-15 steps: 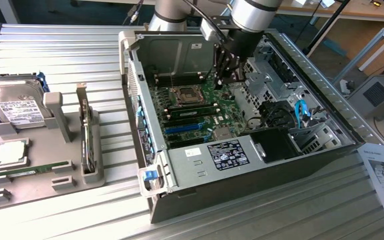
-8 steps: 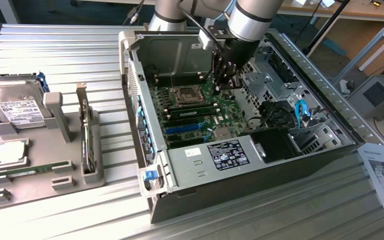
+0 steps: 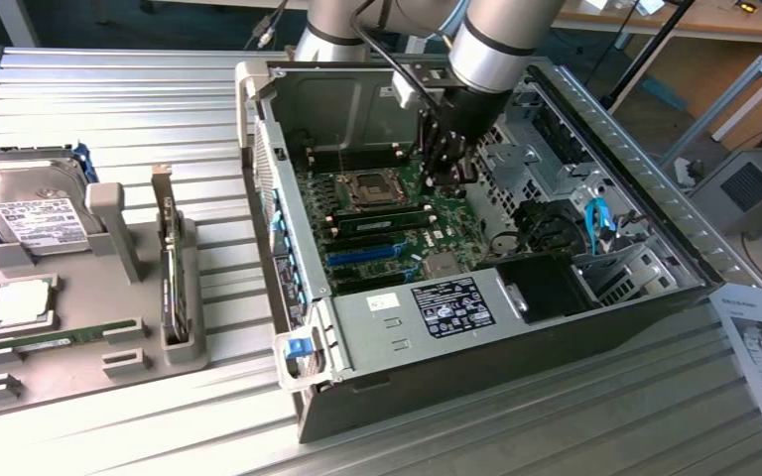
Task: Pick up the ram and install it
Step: 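Press down the ram until it locks into place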
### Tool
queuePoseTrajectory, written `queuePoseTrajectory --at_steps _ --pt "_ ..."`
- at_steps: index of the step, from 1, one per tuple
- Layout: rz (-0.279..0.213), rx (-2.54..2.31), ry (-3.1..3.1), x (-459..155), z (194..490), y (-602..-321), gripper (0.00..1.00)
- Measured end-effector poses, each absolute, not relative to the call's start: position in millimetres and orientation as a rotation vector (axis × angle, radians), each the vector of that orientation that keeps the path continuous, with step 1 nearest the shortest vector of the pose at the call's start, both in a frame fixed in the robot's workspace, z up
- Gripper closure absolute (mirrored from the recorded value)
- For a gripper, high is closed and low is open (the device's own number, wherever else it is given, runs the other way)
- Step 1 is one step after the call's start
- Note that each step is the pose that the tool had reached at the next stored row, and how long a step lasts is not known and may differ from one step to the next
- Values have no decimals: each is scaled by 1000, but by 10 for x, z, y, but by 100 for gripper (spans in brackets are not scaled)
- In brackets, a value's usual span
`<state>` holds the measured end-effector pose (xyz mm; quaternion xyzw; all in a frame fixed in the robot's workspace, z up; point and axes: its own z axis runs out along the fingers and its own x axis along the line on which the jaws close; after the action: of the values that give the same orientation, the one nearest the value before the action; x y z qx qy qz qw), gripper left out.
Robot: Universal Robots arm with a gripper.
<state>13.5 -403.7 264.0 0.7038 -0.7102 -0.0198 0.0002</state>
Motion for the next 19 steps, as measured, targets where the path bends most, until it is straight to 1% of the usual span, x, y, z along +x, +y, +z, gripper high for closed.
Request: queuePoseTrajectory --at_steps 12,19 --pt "-62 2211 -2231 135 2486 -4079 89" --pt "-62 2210 -2230 150 2479 -4079 89"
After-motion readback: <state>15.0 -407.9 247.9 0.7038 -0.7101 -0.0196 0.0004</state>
